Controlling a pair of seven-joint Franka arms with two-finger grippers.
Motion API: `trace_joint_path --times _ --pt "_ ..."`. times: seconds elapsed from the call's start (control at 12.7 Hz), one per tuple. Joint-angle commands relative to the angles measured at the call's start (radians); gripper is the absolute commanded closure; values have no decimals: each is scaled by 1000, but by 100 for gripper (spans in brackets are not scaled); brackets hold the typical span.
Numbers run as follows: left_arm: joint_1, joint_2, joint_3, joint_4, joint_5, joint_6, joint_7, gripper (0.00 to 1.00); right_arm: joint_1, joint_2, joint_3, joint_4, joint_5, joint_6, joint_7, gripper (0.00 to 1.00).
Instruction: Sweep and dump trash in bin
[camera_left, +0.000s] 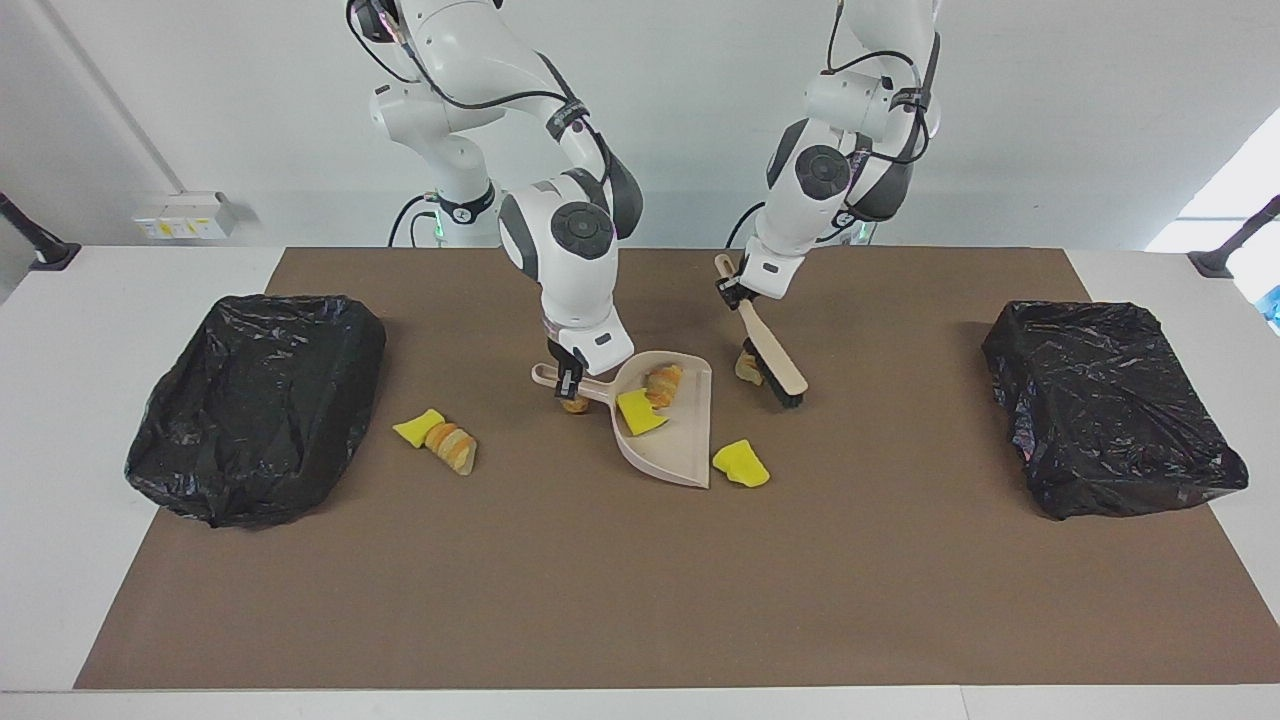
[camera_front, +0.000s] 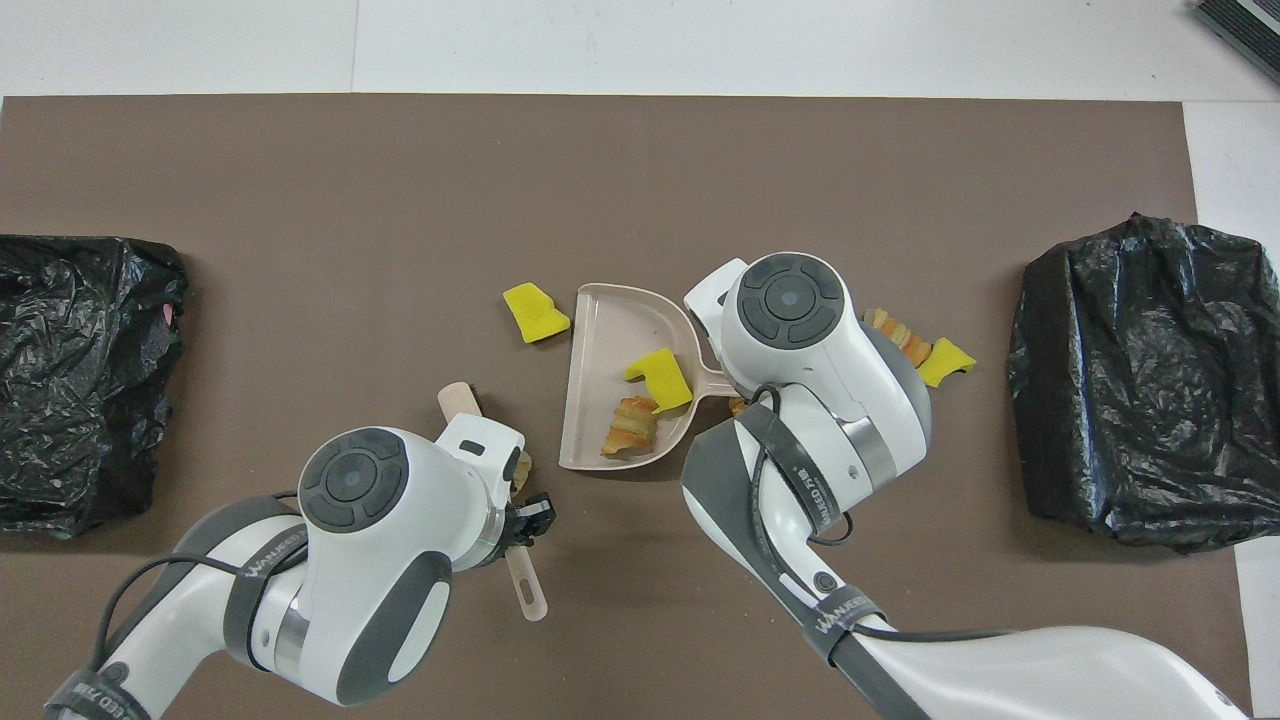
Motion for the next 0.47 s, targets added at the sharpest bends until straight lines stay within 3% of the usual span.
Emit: trace_joint_path --times 0.0,0.24,0.39 --pt "-38 12 10 9 -9 90 -12 100 -1 5 6 -12 -5 32 7 100" --pt "-12 34 14 75 -9 -75 -7 100 -1 5 6 -12 -5 32 7 100" --pt "18 11 14 69 -7 -264 11 100 -1 5 6 -12 -5 32 4 100"
